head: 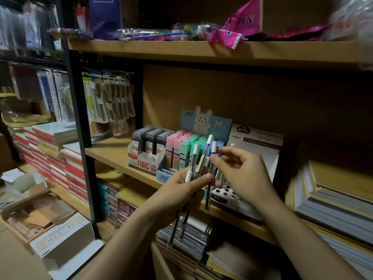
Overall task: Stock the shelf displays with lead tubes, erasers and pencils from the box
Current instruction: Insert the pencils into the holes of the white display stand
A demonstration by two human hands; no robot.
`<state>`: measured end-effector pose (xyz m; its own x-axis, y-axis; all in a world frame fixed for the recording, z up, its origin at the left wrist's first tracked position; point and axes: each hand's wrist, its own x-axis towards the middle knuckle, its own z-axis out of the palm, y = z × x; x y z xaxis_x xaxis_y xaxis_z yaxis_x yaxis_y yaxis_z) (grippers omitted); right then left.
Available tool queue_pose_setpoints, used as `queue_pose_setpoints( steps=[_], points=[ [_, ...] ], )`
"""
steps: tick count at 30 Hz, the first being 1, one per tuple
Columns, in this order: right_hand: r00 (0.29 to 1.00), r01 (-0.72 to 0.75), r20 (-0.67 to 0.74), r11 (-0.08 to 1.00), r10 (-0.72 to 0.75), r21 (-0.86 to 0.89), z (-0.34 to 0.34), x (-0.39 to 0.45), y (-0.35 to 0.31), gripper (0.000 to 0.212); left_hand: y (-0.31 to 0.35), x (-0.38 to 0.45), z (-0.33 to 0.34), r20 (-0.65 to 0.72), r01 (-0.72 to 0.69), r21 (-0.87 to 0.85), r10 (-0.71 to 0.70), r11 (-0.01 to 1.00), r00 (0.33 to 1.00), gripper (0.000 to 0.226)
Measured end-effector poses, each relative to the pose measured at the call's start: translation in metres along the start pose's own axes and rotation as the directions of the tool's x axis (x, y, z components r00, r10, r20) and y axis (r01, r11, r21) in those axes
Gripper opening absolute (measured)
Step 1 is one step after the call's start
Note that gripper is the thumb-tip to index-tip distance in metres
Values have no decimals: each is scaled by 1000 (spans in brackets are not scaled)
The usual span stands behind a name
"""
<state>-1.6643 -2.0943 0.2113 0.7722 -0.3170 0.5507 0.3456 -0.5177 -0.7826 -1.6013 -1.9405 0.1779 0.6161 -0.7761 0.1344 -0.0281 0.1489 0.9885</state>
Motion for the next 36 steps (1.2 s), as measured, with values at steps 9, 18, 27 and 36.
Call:
queue_pose_setpoints(
  steps=[9, 18, 27, 36],
  points=[
    [993, 34, -110, 995, -44, -93, -31, 5, 15, 18, -15, 4, -12, -226, 204, -160, -237, 966, 945, 33],
    [994, 29, -97, 983, -47, -181, -27, 6, 31, 14, -16, 7, -9, -156, 282, -316, -343, 906, 926, 57],
    [972, 198, -26, 879, -232, -434, -11, 1, 22, 33, -14, 6, -10, -152, 161, -266, -206, 950, 967, 23],
    [976, 161, -62, 888, -207, -430, -18, 5, 25, 28, -9, 1, -11, -130, 60, -253, -95, 966, 987, 26]
  ],
)
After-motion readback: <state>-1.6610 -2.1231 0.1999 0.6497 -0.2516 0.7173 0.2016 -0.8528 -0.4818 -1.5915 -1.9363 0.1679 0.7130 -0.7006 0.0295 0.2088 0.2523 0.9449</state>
